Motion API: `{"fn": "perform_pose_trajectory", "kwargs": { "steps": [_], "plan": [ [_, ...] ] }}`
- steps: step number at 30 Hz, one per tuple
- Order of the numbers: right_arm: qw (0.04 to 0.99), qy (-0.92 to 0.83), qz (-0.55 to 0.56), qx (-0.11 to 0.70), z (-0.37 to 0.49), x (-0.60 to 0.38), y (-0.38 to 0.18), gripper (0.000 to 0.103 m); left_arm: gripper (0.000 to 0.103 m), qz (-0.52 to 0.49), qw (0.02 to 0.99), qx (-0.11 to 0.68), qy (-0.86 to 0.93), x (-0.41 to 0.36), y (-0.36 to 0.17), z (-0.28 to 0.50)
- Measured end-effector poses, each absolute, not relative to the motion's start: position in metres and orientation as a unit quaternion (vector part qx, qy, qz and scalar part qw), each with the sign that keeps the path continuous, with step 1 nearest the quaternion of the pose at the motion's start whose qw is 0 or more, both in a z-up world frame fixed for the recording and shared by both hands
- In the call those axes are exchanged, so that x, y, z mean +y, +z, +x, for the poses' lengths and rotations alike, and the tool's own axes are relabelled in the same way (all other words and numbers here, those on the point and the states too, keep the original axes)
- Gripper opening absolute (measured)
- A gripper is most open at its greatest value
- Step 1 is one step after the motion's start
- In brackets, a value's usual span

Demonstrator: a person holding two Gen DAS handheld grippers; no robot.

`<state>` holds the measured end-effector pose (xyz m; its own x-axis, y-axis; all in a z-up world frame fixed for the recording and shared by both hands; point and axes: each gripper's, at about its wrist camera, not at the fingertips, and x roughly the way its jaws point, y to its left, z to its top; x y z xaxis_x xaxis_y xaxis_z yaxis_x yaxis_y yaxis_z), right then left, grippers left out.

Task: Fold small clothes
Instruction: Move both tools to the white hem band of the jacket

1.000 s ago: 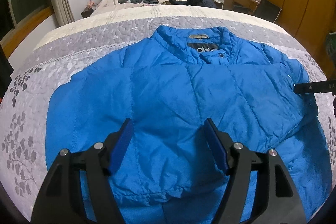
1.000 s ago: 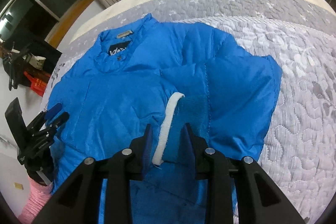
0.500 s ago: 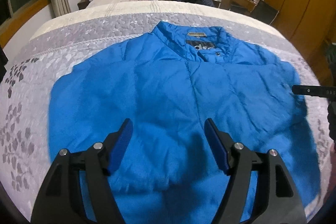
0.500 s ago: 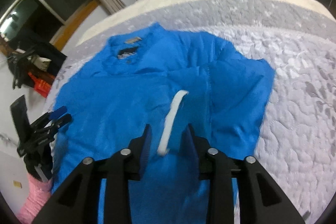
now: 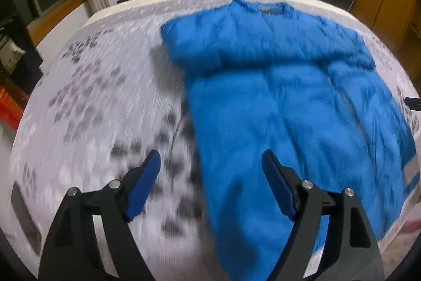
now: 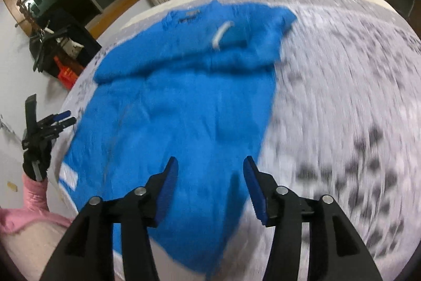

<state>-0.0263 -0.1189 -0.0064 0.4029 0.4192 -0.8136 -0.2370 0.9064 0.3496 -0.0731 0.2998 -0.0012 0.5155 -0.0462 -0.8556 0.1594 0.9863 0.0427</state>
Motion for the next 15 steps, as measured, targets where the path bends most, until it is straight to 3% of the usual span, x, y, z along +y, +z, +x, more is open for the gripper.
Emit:
{"fn": "perform_pose_trajectory", "kwargs": {
  "steps": [15],
  "plan": [
    [0.809,0.205,0.121,0.537,-0.126,-0.118,-0.038,0.058,0.081,-0.033,0.836,0.543,-0.07,0.318,-0.028,-0.172]
  ]
}}
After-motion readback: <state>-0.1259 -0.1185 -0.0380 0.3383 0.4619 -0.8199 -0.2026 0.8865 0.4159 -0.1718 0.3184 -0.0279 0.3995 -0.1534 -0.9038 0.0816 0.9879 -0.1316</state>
